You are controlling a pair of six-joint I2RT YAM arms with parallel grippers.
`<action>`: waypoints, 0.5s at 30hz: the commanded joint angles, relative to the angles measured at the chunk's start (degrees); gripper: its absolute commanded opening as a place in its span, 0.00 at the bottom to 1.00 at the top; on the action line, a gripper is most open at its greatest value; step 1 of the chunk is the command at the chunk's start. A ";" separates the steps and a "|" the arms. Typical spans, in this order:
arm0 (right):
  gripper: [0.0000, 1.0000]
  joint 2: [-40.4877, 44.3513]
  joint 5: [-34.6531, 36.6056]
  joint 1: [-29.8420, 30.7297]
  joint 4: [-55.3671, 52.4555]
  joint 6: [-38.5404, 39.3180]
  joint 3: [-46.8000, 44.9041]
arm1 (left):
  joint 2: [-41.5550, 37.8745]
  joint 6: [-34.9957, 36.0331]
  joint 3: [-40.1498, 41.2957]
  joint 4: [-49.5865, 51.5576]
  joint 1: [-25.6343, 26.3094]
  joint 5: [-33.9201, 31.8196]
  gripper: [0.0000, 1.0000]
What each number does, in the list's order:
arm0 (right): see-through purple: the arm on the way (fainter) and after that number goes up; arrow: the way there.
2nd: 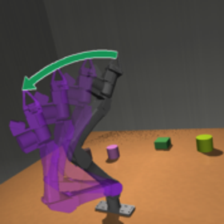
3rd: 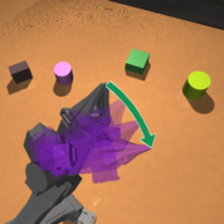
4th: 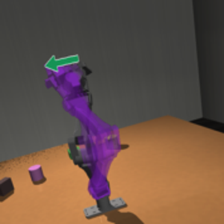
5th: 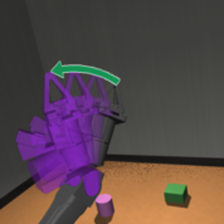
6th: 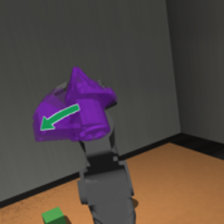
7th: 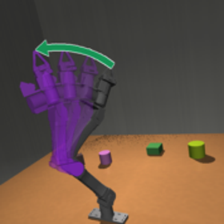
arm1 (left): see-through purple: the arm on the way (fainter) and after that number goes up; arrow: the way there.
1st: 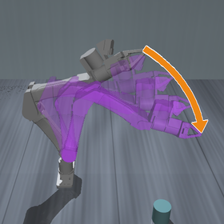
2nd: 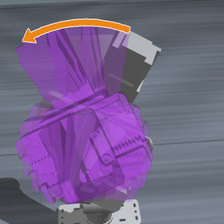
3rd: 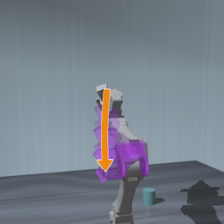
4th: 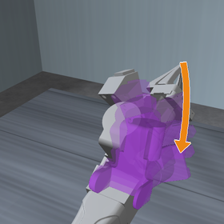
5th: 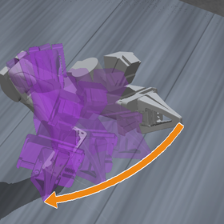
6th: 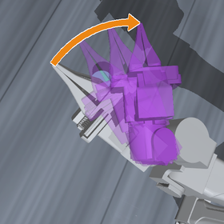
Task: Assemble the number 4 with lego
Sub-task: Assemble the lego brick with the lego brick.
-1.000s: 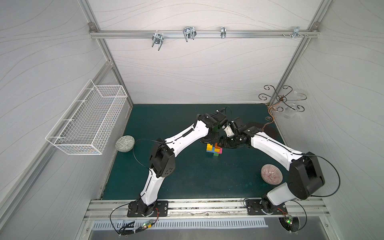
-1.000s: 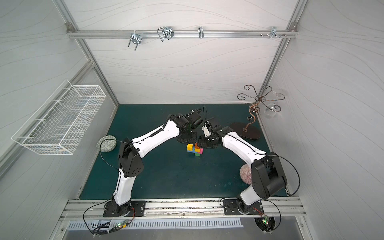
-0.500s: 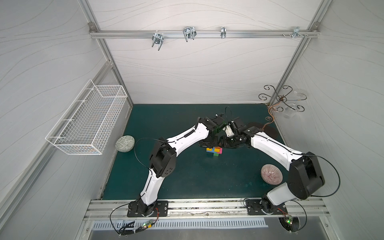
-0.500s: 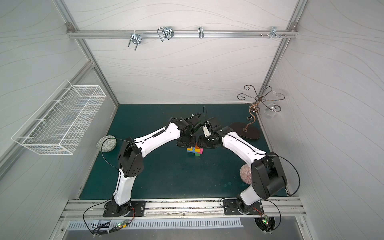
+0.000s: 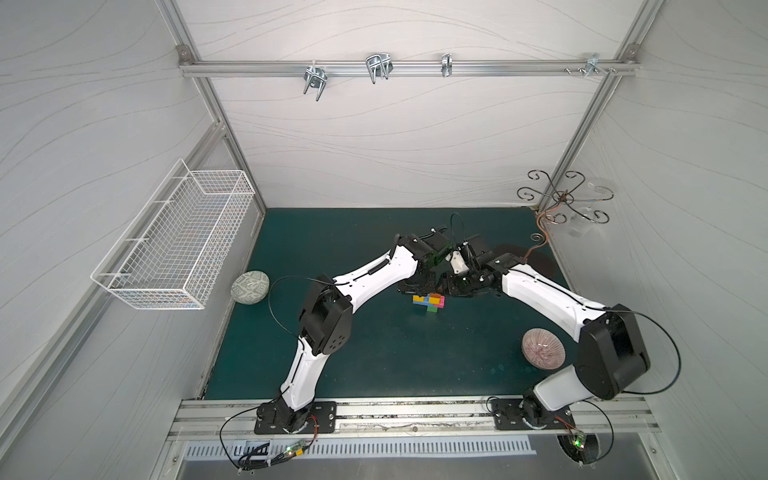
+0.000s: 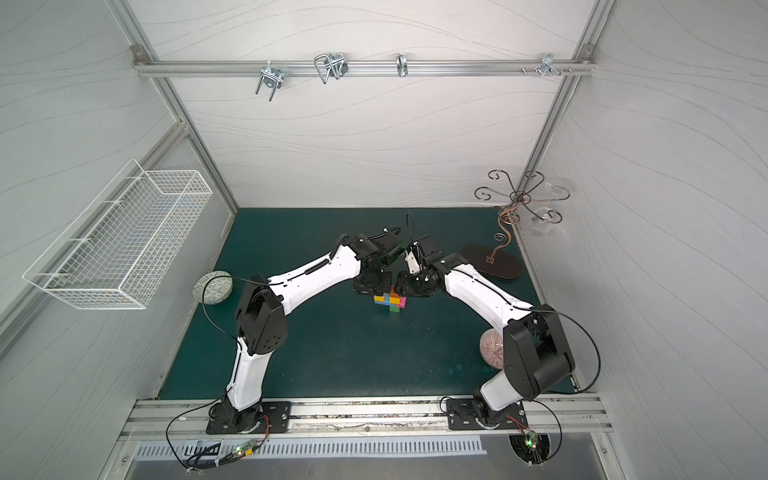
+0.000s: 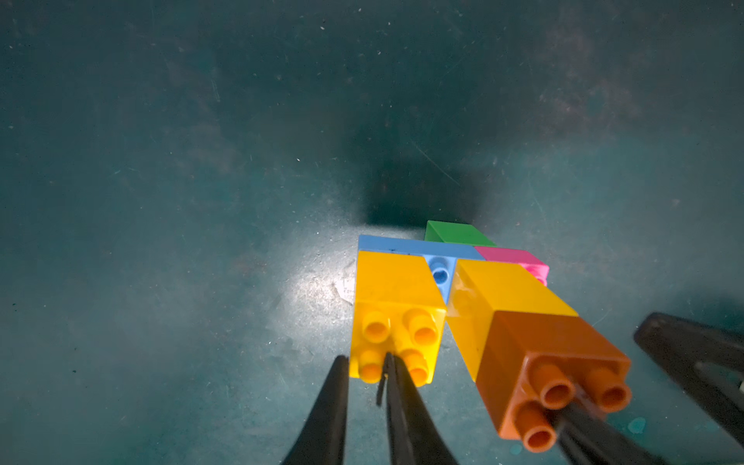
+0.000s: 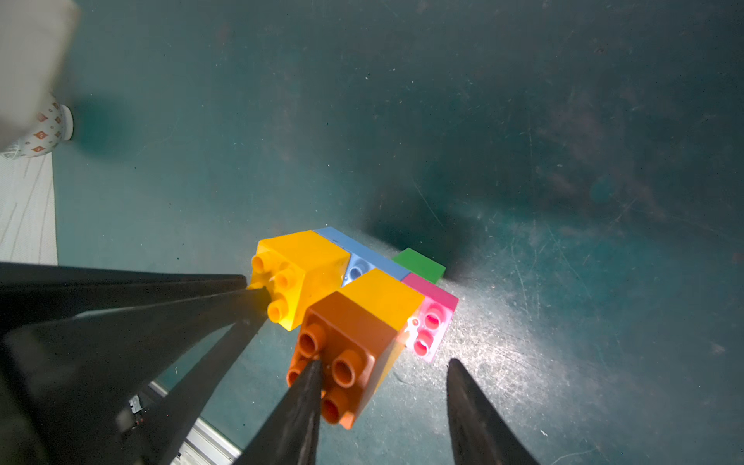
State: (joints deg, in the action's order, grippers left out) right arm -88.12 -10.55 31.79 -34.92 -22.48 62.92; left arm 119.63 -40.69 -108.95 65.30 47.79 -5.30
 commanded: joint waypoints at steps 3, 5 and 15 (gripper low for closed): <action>0.49 -4.81 6.89 0.28 -14.76 1.73 -5.61 | -2.44 0.04 -3.00 -0.39 0.03 -1.20 0.21; 0.49 -4.87 6.88 0.29 -14.72 1.70 -5.61 | -2.28 0.08 -3.27 -0.08 -0.02 -1.12 0.21; 0.50 -4.37 6.70 0.28 -14.87 1.80 -5.27 | -10.02 -0.63 0.53 -2.08 -1.48 -3.76 0.34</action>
State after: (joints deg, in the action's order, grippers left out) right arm -87.99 -10.57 31.79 -34.94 -22.48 62.83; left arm 115.35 -40.84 -108.62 64.27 47.16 -6.55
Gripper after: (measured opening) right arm 0.497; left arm 0.330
